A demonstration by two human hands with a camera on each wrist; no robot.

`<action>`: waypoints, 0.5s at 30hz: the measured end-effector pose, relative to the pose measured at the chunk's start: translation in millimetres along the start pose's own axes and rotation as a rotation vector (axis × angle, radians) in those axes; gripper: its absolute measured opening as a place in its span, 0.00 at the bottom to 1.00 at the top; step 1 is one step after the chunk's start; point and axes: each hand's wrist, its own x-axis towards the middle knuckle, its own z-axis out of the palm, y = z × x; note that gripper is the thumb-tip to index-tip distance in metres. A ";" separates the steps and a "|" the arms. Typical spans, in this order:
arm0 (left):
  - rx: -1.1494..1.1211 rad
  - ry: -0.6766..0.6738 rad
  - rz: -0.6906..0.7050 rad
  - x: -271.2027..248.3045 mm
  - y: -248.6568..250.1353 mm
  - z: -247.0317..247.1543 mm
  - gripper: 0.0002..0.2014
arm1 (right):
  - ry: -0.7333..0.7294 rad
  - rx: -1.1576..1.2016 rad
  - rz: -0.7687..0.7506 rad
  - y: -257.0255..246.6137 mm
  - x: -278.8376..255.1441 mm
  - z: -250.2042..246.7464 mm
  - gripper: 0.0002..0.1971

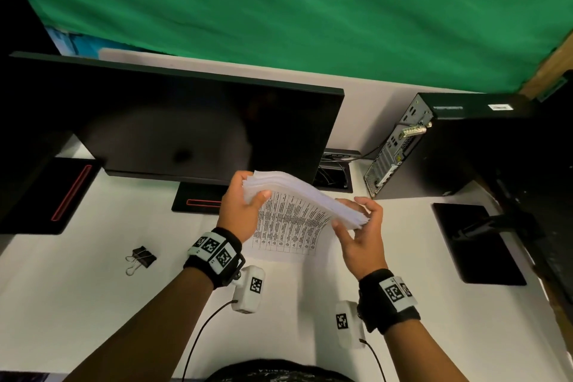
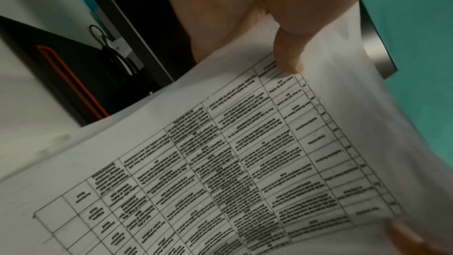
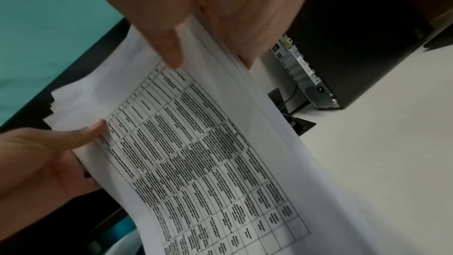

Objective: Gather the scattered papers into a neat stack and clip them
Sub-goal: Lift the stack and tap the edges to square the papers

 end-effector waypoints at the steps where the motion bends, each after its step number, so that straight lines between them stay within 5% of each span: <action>1: 0.009 0.004 -0.001 -0.8 1.0 1.0 0.15 | 0.045 -0.067 0.007 -3.3 0.3 0.8 0.20; 4: 0.024 0.065 0.039 -3.1 13.6 0.8 0.26 | 0.096 -0.269 -0.030 -28.0 8.1 0.1 0.10; 7: 0.604 0.166 0.485 -3.6 39.6 -3.9 0.37 | -0.023 -0.494 -0.238 -64.5 22.5 -1.3 0.10; 9: 0.877 -0.045 0.699 -2.3 63.0 -5.8 0.31 | -0.173 -0.665 -0.408 -89.2 30.6 5.0 0.09; 12: 0.861 -0.328 0.638 -0.8 76.0 -8.4 0.12 | -0.340 -0.859 -0.580 -112.9 35.3 17.5 0.10; 15: 0.701 -0.293 0.452 -5.7 69.6 -9.5 0.13 | -0.269 -0.735 -0.599 -111.1 37.1 15.8 0.14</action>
